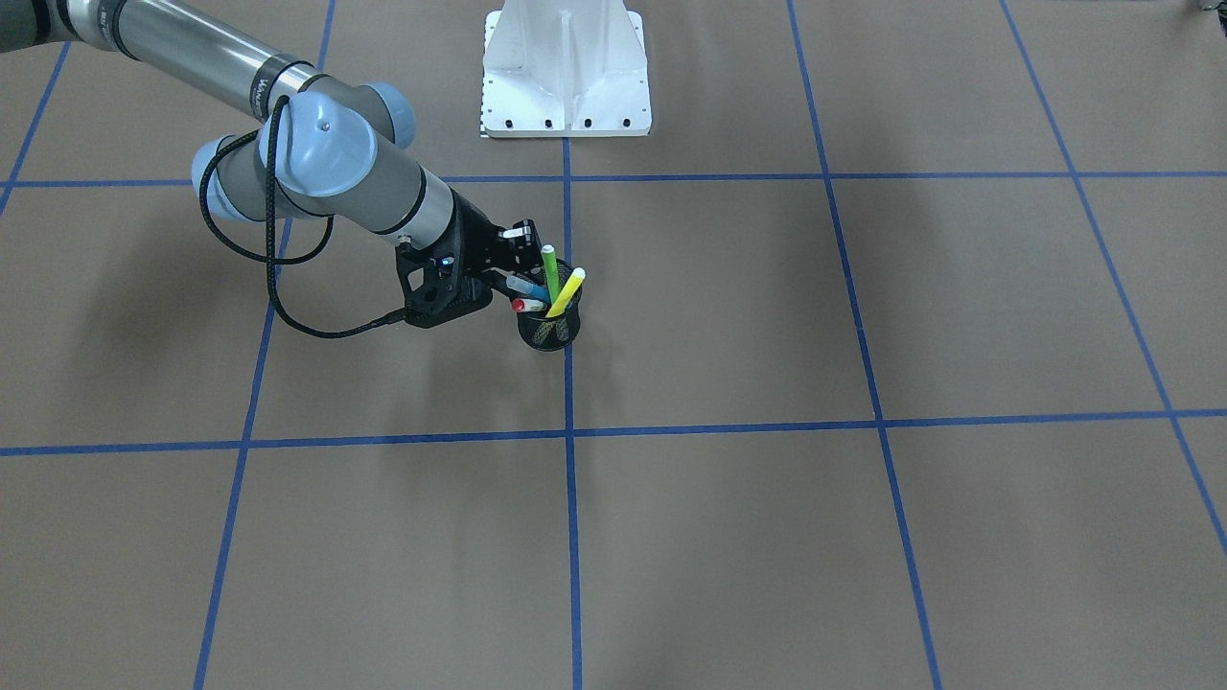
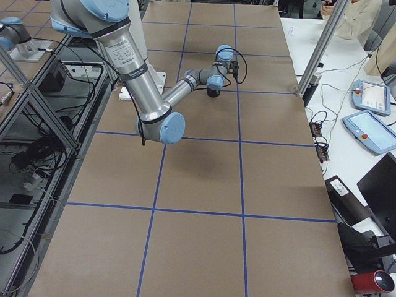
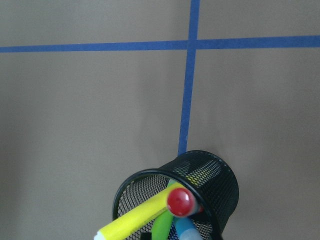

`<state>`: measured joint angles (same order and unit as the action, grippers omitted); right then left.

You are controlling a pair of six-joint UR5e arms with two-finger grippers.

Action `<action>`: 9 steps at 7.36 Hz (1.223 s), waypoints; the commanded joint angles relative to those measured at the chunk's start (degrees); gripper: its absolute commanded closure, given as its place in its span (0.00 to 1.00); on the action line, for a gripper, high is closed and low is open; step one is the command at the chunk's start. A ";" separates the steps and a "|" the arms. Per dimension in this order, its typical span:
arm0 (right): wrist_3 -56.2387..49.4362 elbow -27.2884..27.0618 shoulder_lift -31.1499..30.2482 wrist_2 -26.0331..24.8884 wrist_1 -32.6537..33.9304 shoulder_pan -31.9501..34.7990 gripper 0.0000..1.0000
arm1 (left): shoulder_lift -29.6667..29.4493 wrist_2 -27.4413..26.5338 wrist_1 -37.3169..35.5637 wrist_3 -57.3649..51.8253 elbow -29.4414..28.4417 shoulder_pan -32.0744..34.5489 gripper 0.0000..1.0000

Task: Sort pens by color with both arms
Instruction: 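Lower the right gripper and close it on the blue highlighter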

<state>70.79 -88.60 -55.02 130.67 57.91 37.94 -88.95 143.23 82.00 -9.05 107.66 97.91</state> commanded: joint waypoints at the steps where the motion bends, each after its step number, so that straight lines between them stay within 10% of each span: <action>1: 0.05 -0.26 0.00 -0.06 0.10 -0.06 0.58 | 0.00 0.03 0.00 0.00 -0.17 0.00 0.00; 9: -0.57 -0.52 -0.09 0.20 0.10 0.03 0.95 | 0.00 0.03 0.00 0.00 -0.43 -0.09 0.00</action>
<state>70.19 -88.73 -55.11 130.70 58.01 37.89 -88.95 143.26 82.00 -9.05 107.23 97.85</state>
